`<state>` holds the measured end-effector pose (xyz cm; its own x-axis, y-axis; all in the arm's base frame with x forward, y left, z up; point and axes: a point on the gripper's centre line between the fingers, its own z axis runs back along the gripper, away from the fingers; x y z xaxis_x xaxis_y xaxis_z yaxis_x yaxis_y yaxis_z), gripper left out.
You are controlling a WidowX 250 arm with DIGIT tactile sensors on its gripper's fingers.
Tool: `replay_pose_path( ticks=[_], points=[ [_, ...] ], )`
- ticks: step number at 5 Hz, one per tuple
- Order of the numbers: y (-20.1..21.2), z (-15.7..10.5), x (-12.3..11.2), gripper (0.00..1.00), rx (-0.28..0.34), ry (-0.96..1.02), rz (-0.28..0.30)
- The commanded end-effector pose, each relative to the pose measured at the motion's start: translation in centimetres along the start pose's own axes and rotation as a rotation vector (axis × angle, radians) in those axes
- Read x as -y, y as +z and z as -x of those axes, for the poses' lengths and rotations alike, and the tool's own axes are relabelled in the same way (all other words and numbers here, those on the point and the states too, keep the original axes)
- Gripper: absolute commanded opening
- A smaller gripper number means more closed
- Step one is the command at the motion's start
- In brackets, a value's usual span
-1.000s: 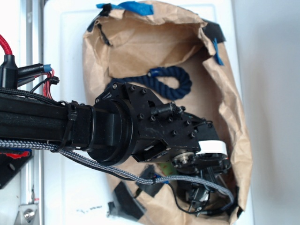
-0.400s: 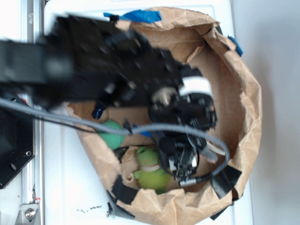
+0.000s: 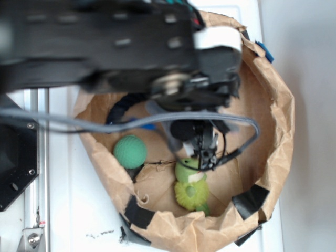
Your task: Grab the gray animal.
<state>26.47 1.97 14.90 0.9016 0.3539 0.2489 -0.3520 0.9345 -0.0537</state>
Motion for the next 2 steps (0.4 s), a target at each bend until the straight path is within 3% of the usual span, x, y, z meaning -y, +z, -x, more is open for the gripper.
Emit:
replay_pose_path(
  ticks=[1, 2],
  points=[
    [3.42, -0.55, -0.08, 0.0, 0.0, -0.019, 0.018],
    [2.46, -0.65, 0.22, 0.0, 0.012, -0.019, -0.013]
  ],
)
